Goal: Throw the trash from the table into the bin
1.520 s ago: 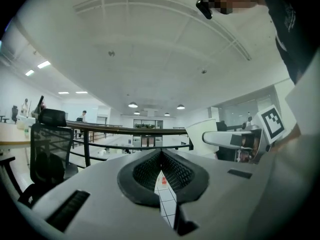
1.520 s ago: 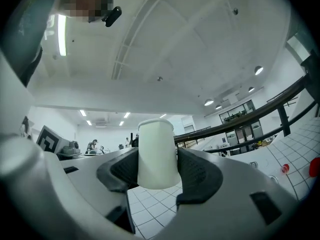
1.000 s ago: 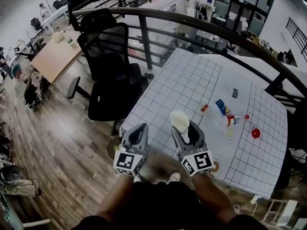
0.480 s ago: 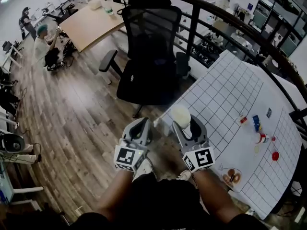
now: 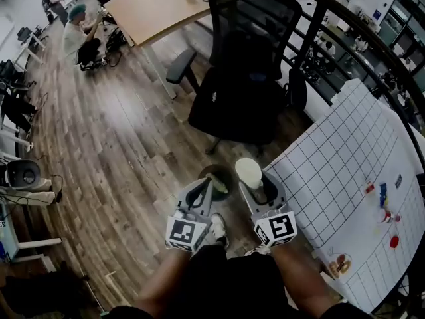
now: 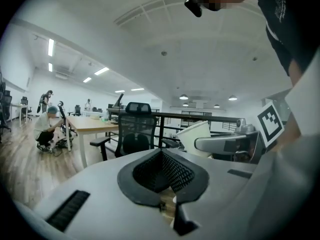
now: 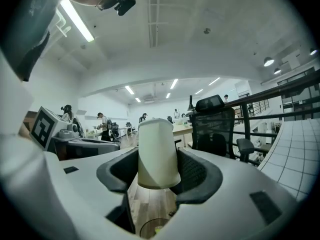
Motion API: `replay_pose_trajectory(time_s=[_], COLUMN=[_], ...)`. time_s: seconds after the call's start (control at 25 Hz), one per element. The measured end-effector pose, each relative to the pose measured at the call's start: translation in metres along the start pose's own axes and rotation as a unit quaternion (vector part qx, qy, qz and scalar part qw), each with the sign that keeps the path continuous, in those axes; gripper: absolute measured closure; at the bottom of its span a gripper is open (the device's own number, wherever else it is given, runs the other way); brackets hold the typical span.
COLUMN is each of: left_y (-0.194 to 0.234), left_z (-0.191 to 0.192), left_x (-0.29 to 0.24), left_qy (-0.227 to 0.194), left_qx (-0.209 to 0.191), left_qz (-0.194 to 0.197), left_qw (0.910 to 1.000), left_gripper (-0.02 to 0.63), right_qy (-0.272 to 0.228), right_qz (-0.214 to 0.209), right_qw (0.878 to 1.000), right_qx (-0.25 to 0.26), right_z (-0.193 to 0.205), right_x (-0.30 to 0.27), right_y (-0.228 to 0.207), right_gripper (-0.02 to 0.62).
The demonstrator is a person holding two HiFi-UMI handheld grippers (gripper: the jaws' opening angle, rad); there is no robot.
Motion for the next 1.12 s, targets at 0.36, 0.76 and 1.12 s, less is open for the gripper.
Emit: replay_pose_trajectory(time_s=[0.36,0.76,1.12], left_y=[0.064,0.111,0.129], left_z=[0.069,0.148,0.201], left_x=[-0.002,-0.01,0.001], left_qy=[0.042,0.083,0.122], left_qx=[0.038,0.067,0.098], left_qz=[-0.041,-0.066,-0.094], left_qw=[0.9975,0.9922,0.9832], left_gripper=[0.588,0.588,0.588], right_qy=[0.083,0.181,0.252], right_qz=[-0.036,-0.053,-0.062], right_qw=[0.996,0.982,0.966], right_qx=[-0.008,-0.018,-0.007], right_z=[0.072,0.184,0.258], right_x=[-0.065,-0.107,-0.133], right_y=[0.02,0.041,0.046], right_gripper=[0.345,0.345,0.344])
Point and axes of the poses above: the fingertips, and each gripper's own axes: x backward along the fingers, y to its left, z out of its underside, the point moved 10 cm from there along x, backward along the fingers, and after that the axes turned 2 degrees about x, right-handed, at the moved point
